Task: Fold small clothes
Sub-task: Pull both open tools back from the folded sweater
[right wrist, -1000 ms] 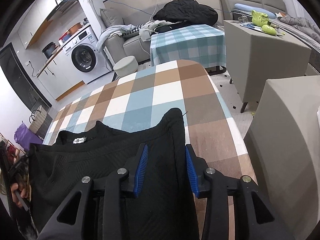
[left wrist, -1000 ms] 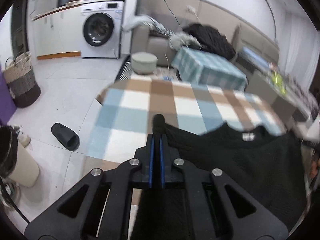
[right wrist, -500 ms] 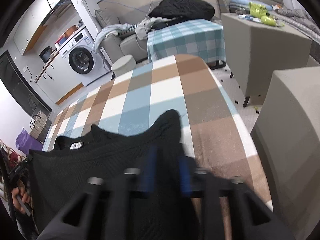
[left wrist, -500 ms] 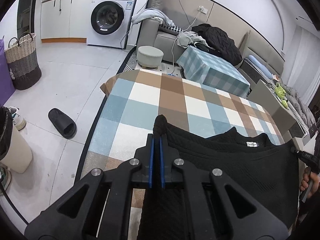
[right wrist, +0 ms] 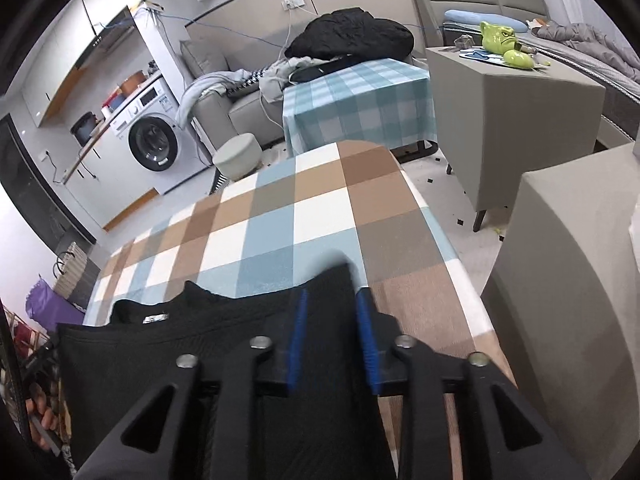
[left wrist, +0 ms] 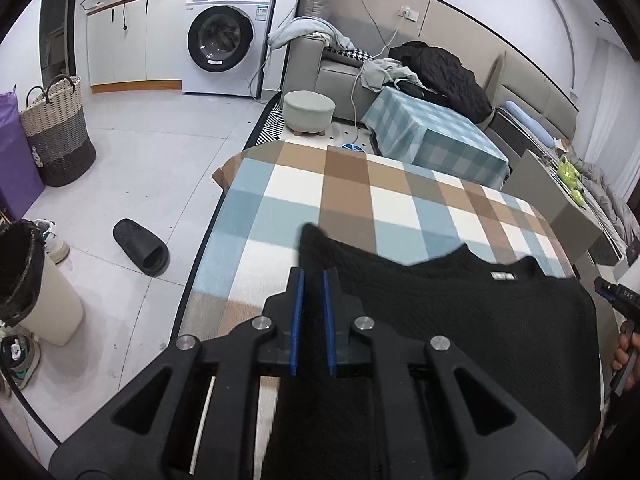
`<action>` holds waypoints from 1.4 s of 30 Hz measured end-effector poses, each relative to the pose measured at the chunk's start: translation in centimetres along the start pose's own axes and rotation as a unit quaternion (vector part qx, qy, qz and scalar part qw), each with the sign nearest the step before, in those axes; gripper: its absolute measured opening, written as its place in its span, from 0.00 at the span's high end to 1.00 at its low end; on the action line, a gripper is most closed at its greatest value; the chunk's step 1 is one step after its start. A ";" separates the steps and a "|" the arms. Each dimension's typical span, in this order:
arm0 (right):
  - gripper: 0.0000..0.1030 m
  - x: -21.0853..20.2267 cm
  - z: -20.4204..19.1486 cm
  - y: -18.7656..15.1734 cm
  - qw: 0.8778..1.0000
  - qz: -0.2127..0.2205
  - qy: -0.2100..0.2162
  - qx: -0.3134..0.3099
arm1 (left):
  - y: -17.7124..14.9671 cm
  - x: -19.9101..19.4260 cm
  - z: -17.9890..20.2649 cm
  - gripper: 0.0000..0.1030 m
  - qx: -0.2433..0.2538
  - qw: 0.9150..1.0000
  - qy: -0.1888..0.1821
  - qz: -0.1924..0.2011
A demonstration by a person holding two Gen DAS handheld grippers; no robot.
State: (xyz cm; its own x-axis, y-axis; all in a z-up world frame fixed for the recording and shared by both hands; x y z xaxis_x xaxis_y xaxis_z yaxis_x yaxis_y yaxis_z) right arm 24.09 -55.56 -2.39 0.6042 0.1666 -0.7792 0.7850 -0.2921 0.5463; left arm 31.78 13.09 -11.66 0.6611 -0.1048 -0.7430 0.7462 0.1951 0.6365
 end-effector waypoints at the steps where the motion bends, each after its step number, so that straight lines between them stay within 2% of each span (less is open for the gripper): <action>1: 0.66 -0.7 -0.1 -0.4 1.000 -0.002 0.003 -0.005 | -0.5 -0.7 0.2 0.90 0.003 1.000 -0.002 0.001; 2: 0.61 -1.3 -0.1 -0.9 1.000 -0.002 0.005 -0.010 | -1.0 -1.2 0.4 0.81 0.006 1.000 -0.002 0.001; 3: 0.55 -2.0 -0.3 -1.5 1.000 -0.002 0.009 -0.017 | -1.7 -1.9 0.6 0.65 0.009 1.000 0.002 0.000; 4: 0.51 -2.9 -0.6 -2.3 1.000 -0.004 0.016 -0.026 | -2.5 -2.7 0.9 0.57 0.013 1.000 0.004 0.001; 5: 0.42 -3.8 -0.9 -3.1 0.999 -0.003 0.025 -0.034 | -3.1 -3.5 1.1 0.47 0.018 1.000 0.003 0.006; 6: 0.34 -4.7 -1.1 -4.0 0.999 -0.003 0.031 -0.041 | -4.2 -4.7 1.4 0.41 0.021 1.000 0.002 0.014; 10: 0.28 -8.2 -2.8 -8.2 0.995 -0.018 0.045 -0.085 | -7.8 -8.2 2.4 0.30 0.017 0.999 -0.015 0.023; 12: 0.17 -10.3 -3.4 -10.1 0.994 -0.007 0.051 -0.099 | -9.8 -9.9 2.6 0.21 0.004 0.999 -0.031 0.026; 14: 0.11 -12.3 -4.0 -11.9 0.993 0.006 0.055 -0.108 | -11.8 -11.7 2.7 0.20 -0.005 0.999 -0.038 0.030; 17: 0.05 -14.3 -4.9 -14.6 0.990 0.011 0.048 -0.131 | -14.5 -13.7 2.6 0.19 0.006 1.000 -0.009 0.029; 22: 0.05 -15.1 -5.6 -18.7 0.991 -0.009 0.045 -0.129 | -18.6 -16.1 2.4 0.19 0.014 0.999 0.017 0.026; 25: 0.05 -15.1 -6.1 -20.4 0.991 -0.015 0.035 -0.127 | -20.3 -16.9 3.0 0.19 0.024 0.999 0.018 0.023; 29: 0.05 -15.3 -6.4 -21.7 0.993 -0.025 0.044 -0.107 | -22.7 -17.4 3.8 0.19 0.028 1.000 0.003 0.010; 33: 0.05 -15.4 -7.0 -21.4 0.993 -0.023 0.053 -0.100 | -24.0 -17.5 4.1 0.19 0.019 1.000 0.004 -0.004; 42: 0.05 -14.8 -7.2 -21.2 0.994 -0.022 0.047 -0.098 | -24.9 -17.3 4.1 0.19 -0.007 1.000 0.001 -0.024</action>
State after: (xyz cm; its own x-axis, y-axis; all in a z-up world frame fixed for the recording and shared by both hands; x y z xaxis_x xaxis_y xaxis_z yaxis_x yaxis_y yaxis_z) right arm -0.52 -45.01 -0.21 0.5722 0.2648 -0.7762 0.8165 -0.0951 0.5695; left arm 2.11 6.03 -13.83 0.6245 -0.1133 -0.7727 0.7759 0.2028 0.5974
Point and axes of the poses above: each gripper's, at about its wrist camera, not at the fingertips, and x roughly the way its jaws point, z to its right, y to its top, the point moved 6 cm from there along x, roughly the way its jaws point, and after that the axes turned 4 degrees about -z, right-handed, at the moved point
